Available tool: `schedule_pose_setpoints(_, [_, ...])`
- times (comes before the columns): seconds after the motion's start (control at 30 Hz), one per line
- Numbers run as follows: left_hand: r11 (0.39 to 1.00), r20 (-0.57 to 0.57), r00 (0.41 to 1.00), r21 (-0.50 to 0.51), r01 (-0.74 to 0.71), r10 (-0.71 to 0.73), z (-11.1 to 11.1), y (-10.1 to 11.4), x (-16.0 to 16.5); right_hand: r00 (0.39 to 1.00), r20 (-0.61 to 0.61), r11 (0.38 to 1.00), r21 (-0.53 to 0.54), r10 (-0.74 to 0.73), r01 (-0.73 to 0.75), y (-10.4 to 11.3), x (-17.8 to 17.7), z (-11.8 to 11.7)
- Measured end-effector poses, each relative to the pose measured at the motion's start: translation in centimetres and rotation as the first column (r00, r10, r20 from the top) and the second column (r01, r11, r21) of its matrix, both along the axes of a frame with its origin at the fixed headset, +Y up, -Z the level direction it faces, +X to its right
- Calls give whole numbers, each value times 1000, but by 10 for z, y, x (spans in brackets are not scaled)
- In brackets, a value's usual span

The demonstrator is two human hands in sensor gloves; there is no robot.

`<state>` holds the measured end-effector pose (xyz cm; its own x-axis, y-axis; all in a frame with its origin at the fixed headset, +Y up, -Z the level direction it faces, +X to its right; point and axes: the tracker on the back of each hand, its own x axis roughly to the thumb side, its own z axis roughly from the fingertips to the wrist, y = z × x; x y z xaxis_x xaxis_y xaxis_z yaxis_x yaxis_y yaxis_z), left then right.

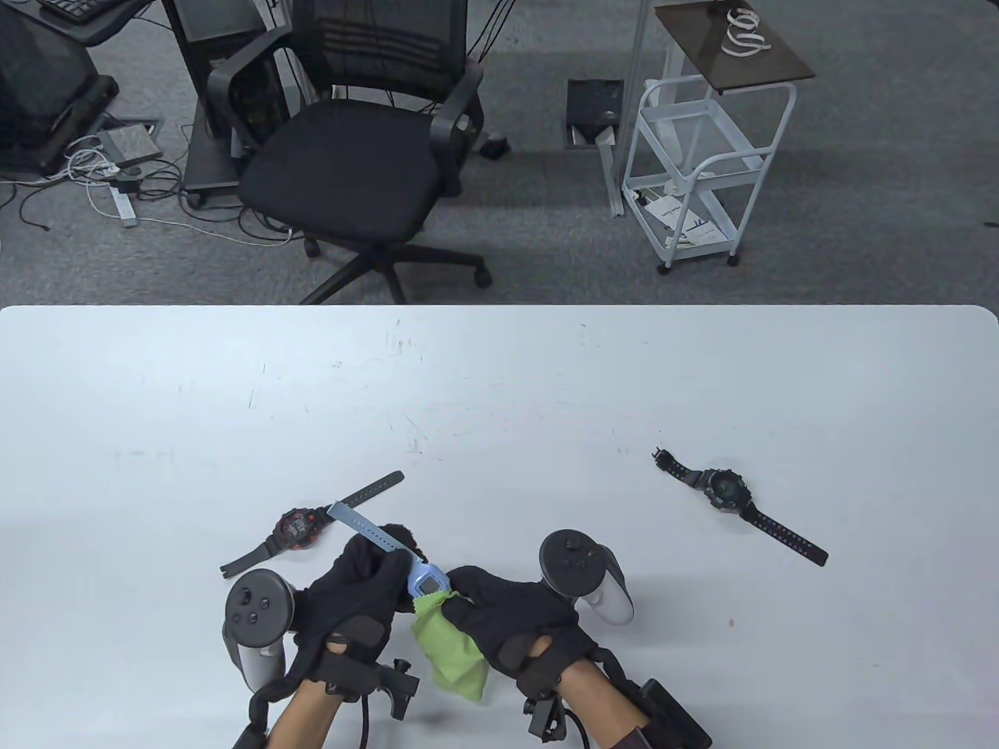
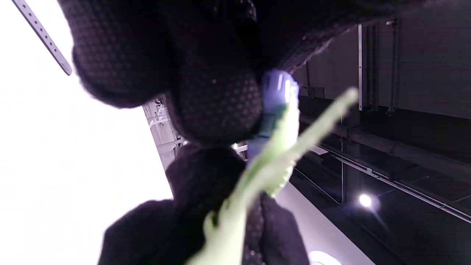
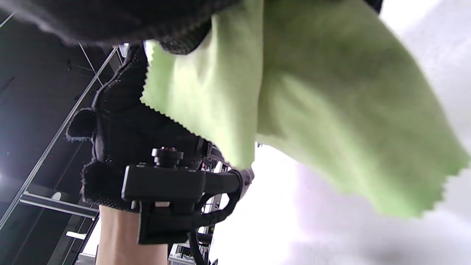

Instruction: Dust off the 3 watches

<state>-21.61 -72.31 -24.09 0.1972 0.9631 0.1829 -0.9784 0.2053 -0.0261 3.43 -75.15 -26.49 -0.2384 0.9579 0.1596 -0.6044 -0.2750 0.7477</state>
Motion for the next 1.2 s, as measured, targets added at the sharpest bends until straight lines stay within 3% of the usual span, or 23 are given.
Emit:
schedule_pose_setpoints(0.33, [1000, 44, 999, -12, 5, -4, -1, -2, 3, 995, -98, 999, 43, 20, -16, 4, 4, -5])
schedule_pose_setpoints(0.53, [1000, 59, 998, -3, 12, -12, 0, -1, 6, 994, -93, 992, 112, 66, -55, 10, 7, -5])
schedule_pose_setpoints(1.2, [999, 62, 998, 35, -1, -2, 0, 3, 4, 992, -61, 983, 152, 113, -102, 13, 7, -3])
